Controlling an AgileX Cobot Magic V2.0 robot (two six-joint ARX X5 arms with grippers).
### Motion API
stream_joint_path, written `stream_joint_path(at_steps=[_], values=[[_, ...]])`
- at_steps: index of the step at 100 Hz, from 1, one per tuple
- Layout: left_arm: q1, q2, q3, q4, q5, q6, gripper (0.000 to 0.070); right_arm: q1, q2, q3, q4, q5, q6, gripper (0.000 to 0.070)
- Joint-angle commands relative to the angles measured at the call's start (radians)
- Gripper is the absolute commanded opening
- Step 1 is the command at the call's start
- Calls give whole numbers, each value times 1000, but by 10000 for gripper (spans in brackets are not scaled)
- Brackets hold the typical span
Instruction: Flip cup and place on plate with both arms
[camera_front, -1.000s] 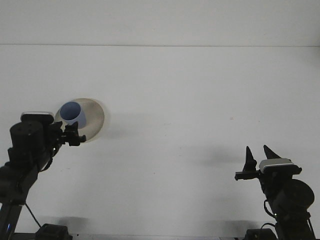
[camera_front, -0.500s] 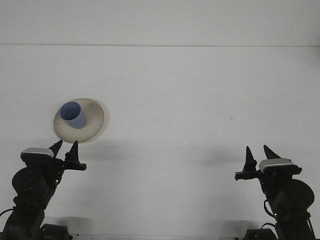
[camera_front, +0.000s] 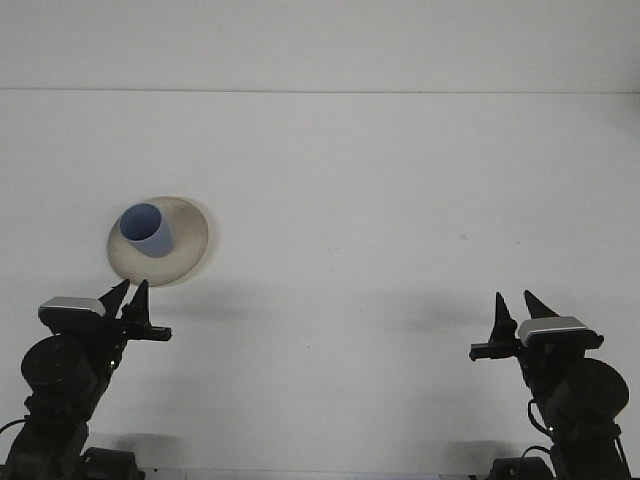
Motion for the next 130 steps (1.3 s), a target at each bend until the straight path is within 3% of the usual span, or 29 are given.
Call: stream_joint_path(at_steps=[1, 5, 130], values=[[-2, 2, 9, 10, -3, 0, 5, 2, 2, 12, 9, 4, -8, 65], [-2, 2, 9, 10, -3, 0, 9, 2, 2, 12, 9, 4, -8, 0], [-2, -3, 9, 16, -3, 2, 11, 2, 2, 12, 10, 3, -8, 0]])
